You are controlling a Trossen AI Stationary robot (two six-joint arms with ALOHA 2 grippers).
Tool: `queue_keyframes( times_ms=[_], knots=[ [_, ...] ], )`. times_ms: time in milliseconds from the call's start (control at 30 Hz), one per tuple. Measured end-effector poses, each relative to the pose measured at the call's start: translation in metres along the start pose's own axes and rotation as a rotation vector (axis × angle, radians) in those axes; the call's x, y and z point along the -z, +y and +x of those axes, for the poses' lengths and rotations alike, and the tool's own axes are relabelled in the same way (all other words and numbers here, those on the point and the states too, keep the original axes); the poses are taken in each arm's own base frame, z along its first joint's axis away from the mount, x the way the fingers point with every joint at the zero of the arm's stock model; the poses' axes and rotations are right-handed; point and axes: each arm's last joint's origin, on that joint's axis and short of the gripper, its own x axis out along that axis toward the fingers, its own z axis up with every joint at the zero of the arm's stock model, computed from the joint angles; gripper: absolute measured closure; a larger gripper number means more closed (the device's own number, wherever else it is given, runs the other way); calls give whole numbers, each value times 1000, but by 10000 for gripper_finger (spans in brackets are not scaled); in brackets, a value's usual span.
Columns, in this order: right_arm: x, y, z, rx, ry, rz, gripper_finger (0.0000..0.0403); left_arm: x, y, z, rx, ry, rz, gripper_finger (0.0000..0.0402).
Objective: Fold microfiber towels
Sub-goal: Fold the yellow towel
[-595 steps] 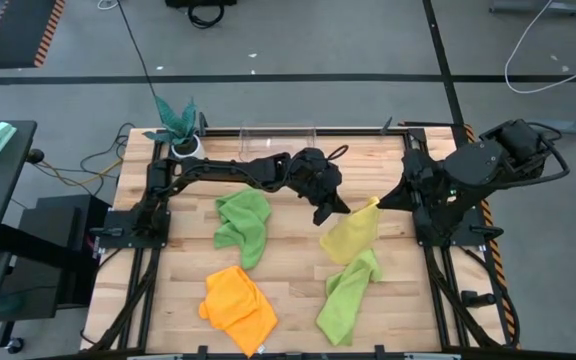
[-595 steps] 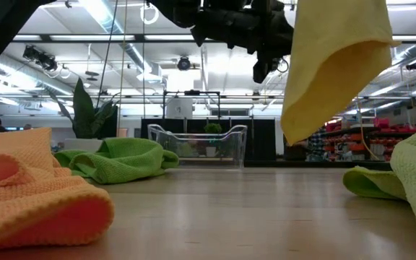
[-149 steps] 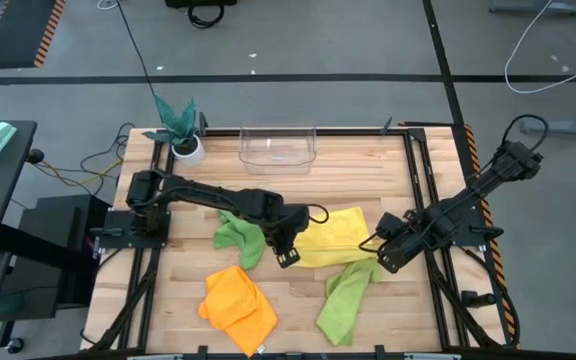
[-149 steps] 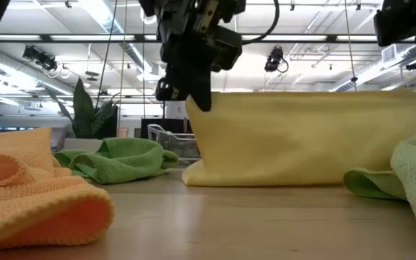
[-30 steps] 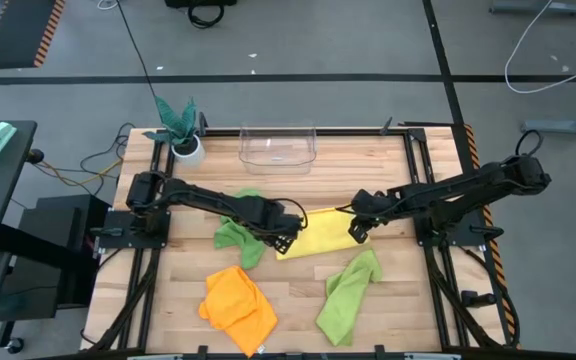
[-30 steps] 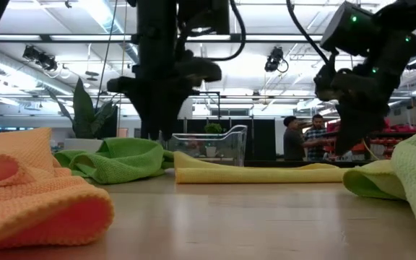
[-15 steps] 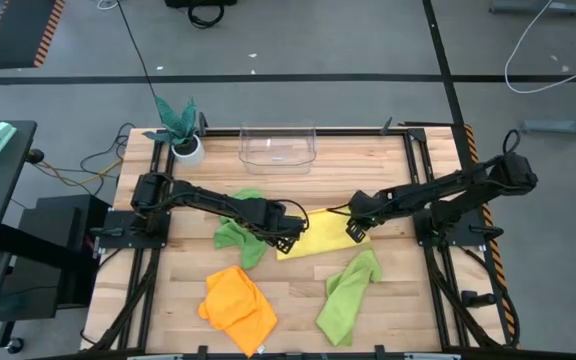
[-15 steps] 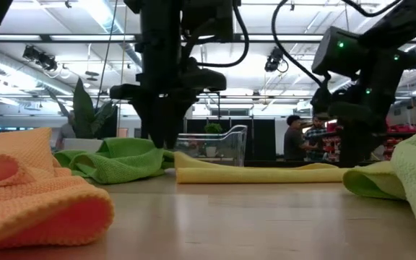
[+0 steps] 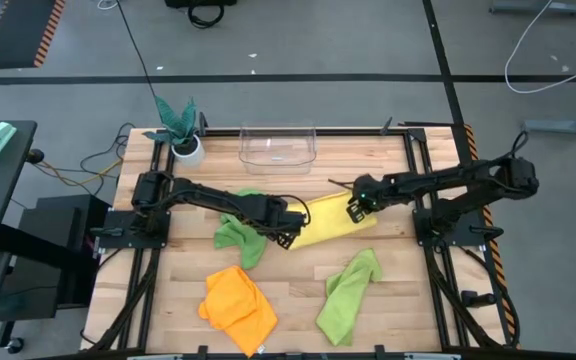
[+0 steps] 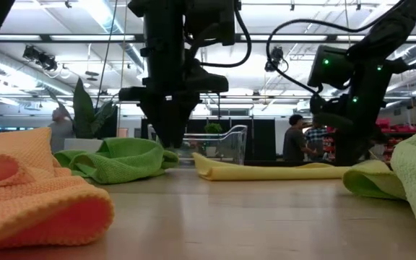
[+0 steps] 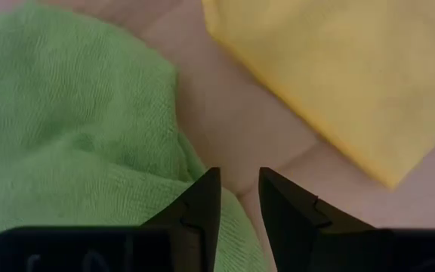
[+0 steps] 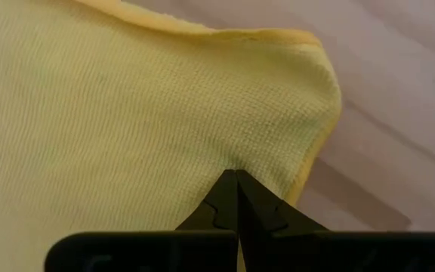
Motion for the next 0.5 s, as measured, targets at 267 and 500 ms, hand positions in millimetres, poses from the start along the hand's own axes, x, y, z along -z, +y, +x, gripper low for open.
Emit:
queue_keyframes(
  times_ms=[267,500],
  knots=[
    [-2,-5,-1,25,24,63,399,-12,1,2,26,-60,17,316],
    [-10,0,-19,-10,9,83,395,-29,-4,2,130,-142,15,324]
  ],
)
